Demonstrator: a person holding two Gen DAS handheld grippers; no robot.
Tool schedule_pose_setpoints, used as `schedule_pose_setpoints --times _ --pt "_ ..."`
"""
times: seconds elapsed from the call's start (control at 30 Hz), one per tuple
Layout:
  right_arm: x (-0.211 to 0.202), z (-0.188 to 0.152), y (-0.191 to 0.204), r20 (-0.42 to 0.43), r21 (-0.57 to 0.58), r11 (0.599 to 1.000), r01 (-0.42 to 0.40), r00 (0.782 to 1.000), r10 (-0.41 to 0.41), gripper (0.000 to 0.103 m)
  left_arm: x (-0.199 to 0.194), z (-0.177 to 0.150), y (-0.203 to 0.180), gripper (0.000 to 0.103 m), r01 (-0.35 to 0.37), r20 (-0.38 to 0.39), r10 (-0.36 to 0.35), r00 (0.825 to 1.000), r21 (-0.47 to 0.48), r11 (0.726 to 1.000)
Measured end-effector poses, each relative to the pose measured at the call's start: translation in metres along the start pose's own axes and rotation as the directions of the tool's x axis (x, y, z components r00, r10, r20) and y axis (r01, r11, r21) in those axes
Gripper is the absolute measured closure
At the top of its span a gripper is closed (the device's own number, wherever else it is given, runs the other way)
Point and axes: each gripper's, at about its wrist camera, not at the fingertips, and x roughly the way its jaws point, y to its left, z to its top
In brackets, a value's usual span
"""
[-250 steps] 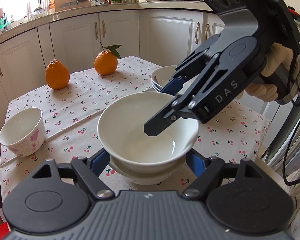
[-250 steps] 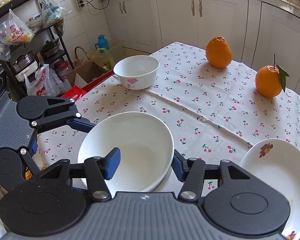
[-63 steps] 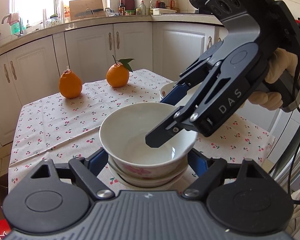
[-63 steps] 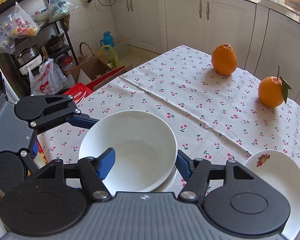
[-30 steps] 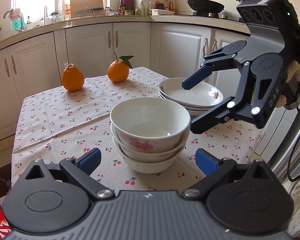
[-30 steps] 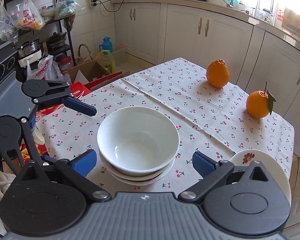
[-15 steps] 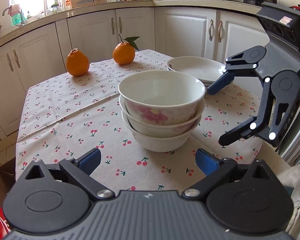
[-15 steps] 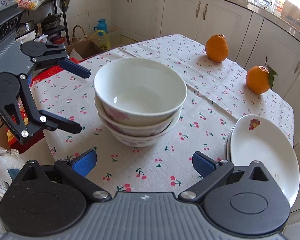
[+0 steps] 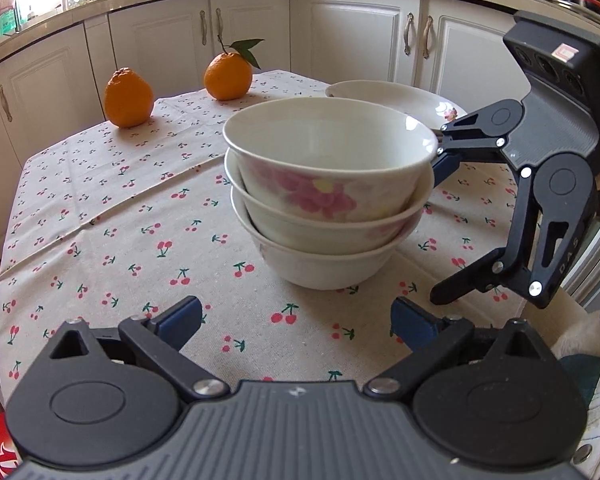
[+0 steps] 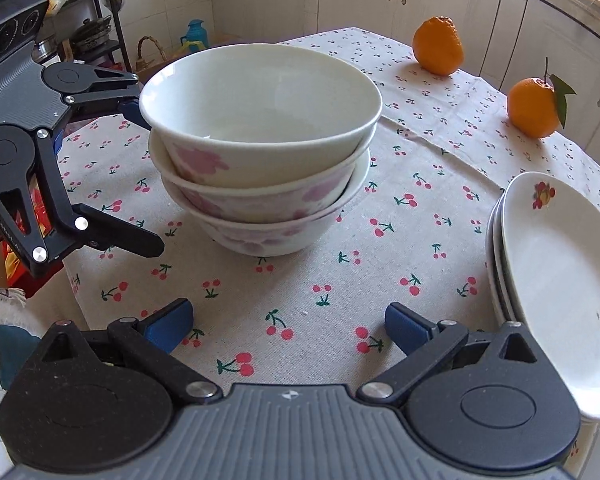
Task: Organize plates and bowls
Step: 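Bring the left and right grippers to opposite sides of the bowl stack, then grip the bowl stack rim with both grippers and lift it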
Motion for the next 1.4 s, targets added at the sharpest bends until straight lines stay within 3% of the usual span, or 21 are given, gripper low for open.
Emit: schedule_pose_setpoints --times 0.27,0.5,0.7,1.0,1.4 --pt "0.002 0.006 -0.003 0.012 -0.046 0.999 -0.018 1.0 0.018 0.0 0.013 0.01 0.006 0.004 0.071 -0.001 -0.071 0.997 0.052 0.996" --pt "-0.004 0.026 0.004 0.054 -0.207 0.978 -0.034 0.997 0.046 0.0 0.012 0.022 0.01 0.006 0.125 -0.021 -0.124 0.992 0.153 0.98" --pt "-0.003 0.04 0.004 0.032 -0.306 0.951 -0.053 0.997 0.066 0.006 0.013 0.026 0.014 0.007 0.159 -0.043 -0.153 0.987 0.213 0.964" --pt "-0.004 0.048 0.004 0.012 -0.337 0.937 -0.094 0.995 0.104 0.013 0.013 0.031 0.015 0.017 0.198 -0.051 -0.191 0.98 0.233 0.952" --pt "0.002 0.053 -0.003 -0.013 -0.341 0.929 -0.141 0.989 0.146 0.014 0.019 0.035 0.018 0.019 0.258 -0.073 -0.248 0.966 0.267 0.929"
